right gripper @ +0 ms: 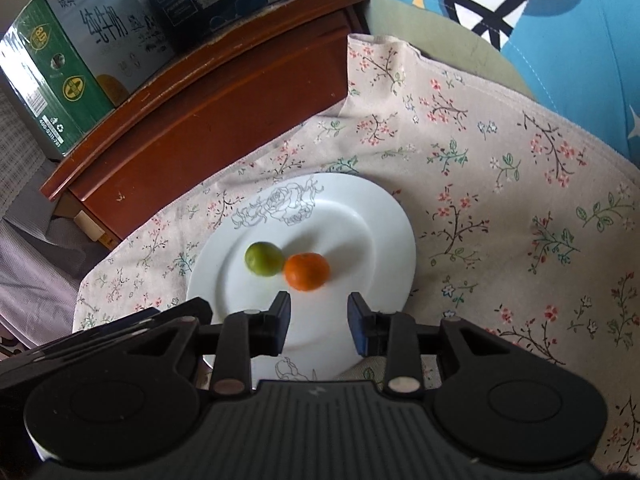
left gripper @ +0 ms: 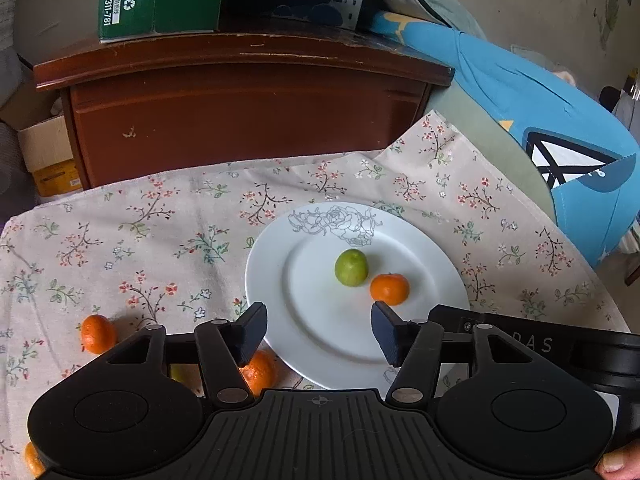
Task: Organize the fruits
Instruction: 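Carry both fruits onto the white plate and open both tools, then move left tool to a large orange while right tool approaches a brown fruit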
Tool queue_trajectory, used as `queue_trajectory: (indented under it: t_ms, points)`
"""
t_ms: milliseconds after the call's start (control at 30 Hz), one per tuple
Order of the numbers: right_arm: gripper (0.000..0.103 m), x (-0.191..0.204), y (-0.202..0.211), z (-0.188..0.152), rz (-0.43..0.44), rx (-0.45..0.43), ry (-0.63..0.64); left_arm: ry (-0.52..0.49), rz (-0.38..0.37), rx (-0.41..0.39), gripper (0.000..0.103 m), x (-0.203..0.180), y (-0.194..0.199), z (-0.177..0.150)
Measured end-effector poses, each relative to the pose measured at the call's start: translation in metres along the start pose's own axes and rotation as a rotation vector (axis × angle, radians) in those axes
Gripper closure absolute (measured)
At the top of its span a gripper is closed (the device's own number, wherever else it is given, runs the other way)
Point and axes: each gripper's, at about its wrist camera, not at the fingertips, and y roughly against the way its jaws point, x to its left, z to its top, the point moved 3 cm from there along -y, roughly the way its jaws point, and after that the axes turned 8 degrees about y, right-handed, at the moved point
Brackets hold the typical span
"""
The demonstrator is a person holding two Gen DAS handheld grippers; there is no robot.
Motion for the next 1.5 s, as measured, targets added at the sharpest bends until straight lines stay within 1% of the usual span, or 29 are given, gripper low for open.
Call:
queue_trajectory:
  t_ms: [33,67,200,333,433,700,900,1067,1267,1500]
  points:
    - [0.070,0.001,0.000,0.000,0.006,0.002,0.000,0.000,0.006,-0.001,0.039,0.001,0.003,0.000]
    - [0.070,0.002,0.001,-0.001,0.016,0.005,-0.001,-0.002,0.010,-0.003,0.039,0.003,0.007,0.000]
    - [0.070,0.009,0.001,-0.004,0.046,0.019,0.024,-0.017,0.032,0.005,0.038,0.012,0.020,-0.001]
    - [0.070,0.019,0.003,-0.010,0.084,0.031,0.058,-0.001,0.050,0.014,0.038,0.028,0.032,-0.004]
    - [0.070,0.029,0.005,-0.015,0.109,0.037,0.101,0.003,0.083,0.017,0.038,0.041,0.042,-0.005]
    - [0.070,0.050,0.008,-0.028,0.151,0.051,0.195,0.070,0.141,0.019,0.036,0.083,0.068,-0.012]
    - [0.070,0.062,0.008,-0.039,0.188,0.071,0.237,0.114,0.195,-0.001,0.036,0.115,0.079,-0.014]
    - [0.070,0.069,0.007,-0.047,0.212,0.091,0.263,0.140,0.244,0.002,0.036,0.134,0.082,-0.019]
    - [0.070,0.075,0.004,-0.056,0.240,0.111,0.299,0.130,0.284,0.041,0.036,0.146,0.076,-0.033]
    - [0.070,0.078,-0.002,-0.058,0.246,0.110,0.308,0.125,0.301,0.081,0.036,0.153,0.068,-0.048]
